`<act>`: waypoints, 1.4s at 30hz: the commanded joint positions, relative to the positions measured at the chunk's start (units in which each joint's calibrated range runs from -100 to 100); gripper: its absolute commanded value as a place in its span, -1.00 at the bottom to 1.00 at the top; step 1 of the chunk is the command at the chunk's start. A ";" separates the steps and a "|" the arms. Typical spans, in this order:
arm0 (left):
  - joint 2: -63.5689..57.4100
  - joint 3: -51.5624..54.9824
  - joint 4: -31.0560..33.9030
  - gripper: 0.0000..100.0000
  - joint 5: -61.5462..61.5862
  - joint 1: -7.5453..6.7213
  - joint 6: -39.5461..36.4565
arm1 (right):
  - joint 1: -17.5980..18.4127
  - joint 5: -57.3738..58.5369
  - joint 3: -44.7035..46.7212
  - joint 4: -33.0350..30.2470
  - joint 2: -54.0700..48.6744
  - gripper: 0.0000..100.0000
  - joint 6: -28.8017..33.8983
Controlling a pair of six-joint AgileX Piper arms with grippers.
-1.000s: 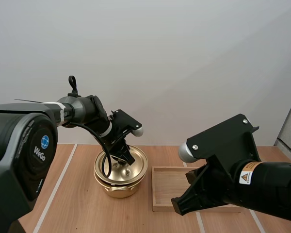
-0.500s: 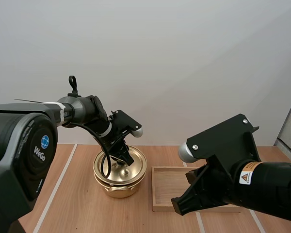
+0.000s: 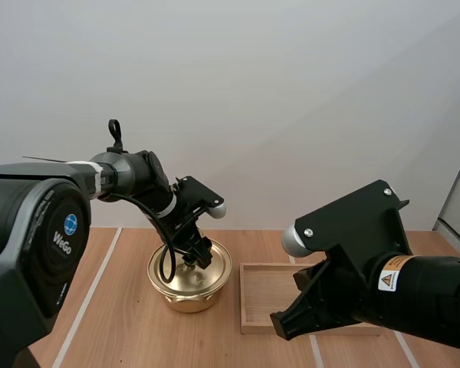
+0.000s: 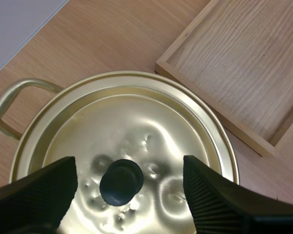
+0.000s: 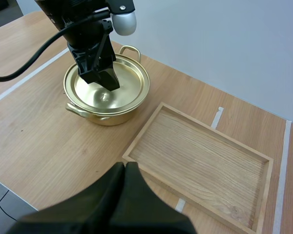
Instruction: Open the lid, put the grape in the pot, and close it
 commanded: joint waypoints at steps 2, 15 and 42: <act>-3.28 0.08 -0.17 1.00 0.11 -0.09 -1.50 | -0.18 -0.23 0.25 -0.06 -0.65 -1.00 0.23; -29.67 0.08 -0.05 1.00 9.75 -0.09 -4.23 | -0.18 -0.40 0.25 -0.06 -0.65 -1.00 0.23; -79.57 24.59 0.07 -1.00 -4.03 -0.09 -16.27 | -0.18 -8.86 0.75 -0.06 -6.49 -1.00 3.25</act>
